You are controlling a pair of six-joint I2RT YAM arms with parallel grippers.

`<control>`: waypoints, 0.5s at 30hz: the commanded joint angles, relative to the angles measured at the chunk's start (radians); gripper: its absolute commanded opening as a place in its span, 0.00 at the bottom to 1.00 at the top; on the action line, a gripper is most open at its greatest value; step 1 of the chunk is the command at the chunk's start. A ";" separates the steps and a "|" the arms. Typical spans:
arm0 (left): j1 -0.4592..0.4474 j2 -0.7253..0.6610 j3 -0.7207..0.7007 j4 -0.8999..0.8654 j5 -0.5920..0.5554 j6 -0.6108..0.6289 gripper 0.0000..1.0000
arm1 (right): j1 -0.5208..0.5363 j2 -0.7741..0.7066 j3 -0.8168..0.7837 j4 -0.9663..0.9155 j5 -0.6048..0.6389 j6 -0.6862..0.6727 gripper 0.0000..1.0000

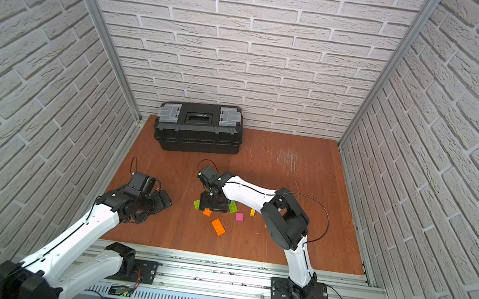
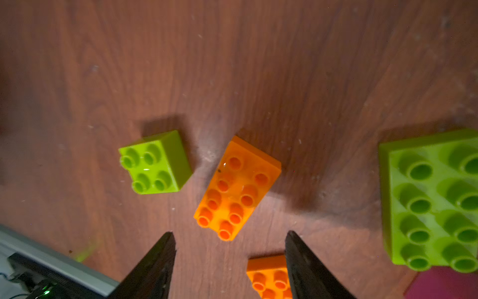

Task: Assemble a carrot with lego
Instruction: Pick up the lego brick from the center of the board.

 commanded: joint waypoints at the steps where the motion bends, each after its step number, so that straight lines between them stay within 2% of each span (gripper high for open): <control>1: 0.000 -0.014 0.036 0.002 0.007 -0.008 0.98 | 0.005 0.009 0.042 -0.085 0.046 0.017 0.71; 15: -0.001 -0.094 0.004 0.014 -0.022 0.000 0.98 | 0.016 0.062 0.128 -0.124 0.079 0.057 0.67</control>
